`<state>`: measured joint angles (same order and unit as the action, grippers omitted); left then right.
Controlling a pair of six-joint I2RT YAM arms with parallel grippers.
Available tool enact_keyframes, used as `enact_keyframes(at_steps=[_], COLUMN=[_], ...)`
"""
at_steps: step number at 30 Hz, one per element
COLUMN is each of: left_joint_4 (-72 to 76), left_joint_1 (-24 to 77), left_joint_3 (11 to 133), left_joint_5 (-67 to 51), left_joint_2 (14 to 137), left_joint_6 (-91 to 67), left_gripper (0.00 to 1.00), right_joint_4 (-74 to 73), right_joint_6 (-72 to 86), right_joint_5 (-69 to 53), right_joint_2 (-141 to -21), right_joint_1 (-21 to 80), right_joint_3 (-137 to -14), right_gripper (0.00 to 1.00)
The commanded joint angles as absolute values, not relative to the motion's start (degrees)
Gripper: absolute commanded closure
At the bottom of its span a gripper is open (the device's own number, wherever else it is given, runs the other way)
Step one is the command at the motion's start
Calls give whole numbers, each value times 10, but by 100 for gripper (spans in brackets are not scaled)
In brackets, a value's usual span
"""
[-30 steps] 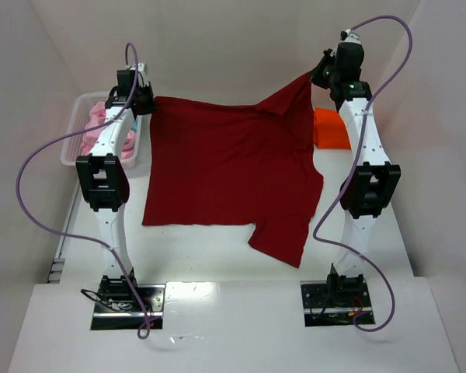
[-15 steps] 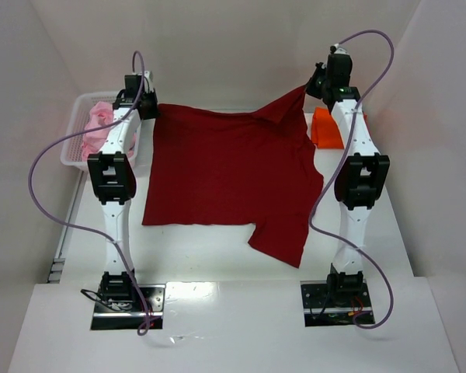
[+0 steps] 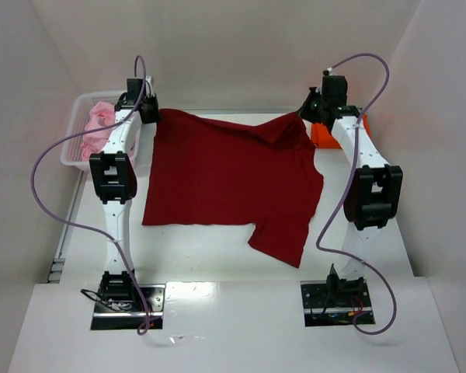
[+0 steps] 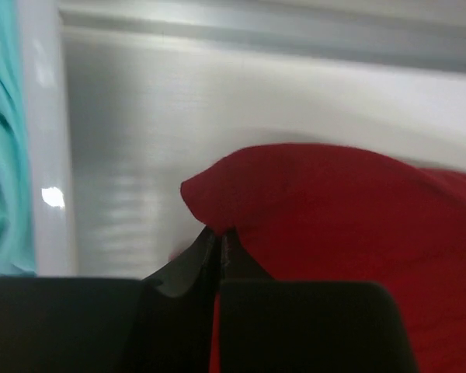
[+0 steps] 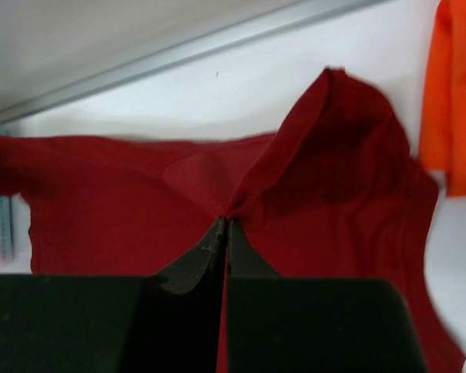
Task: Fold and stack the t-shirts
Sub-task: Fold the flattened tshirt in 1/3 of the way
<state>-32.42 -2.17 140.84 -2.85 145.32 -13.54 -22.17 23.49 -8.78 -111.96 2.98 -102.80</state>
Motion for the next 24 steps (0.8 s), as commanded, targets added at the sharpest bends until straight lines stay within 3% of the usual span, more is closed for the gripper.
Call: enact_keyframes(at_steps=[1, 4, 8, 24], left_joint_4=[-275, -214, -200, -200], left_joint_1=[-26, -26, -26, -26], left_joint_3=[1296, 1163, 1080, 1013], left_joint_5=[-32, -26, -32, -32], left_joint_2=[1385, 1318, 1267, 1238], left_joint_6=[-124, -124, -124, -124], left_gripper=[100, 100, 100, 100], right_joint_4=[-162, -162, -156, -228], right_joint_6=[256, 263, 279, 311], right_joint_5=[-87, -87, -92, -84], right_joint_2=[-1036, -1012, -975, -863], right_joint_1=[41, 41, 41, 41], right_joint_3=[-953, -903, -847, -693], right_gripper=[99, 99, 99, 99])
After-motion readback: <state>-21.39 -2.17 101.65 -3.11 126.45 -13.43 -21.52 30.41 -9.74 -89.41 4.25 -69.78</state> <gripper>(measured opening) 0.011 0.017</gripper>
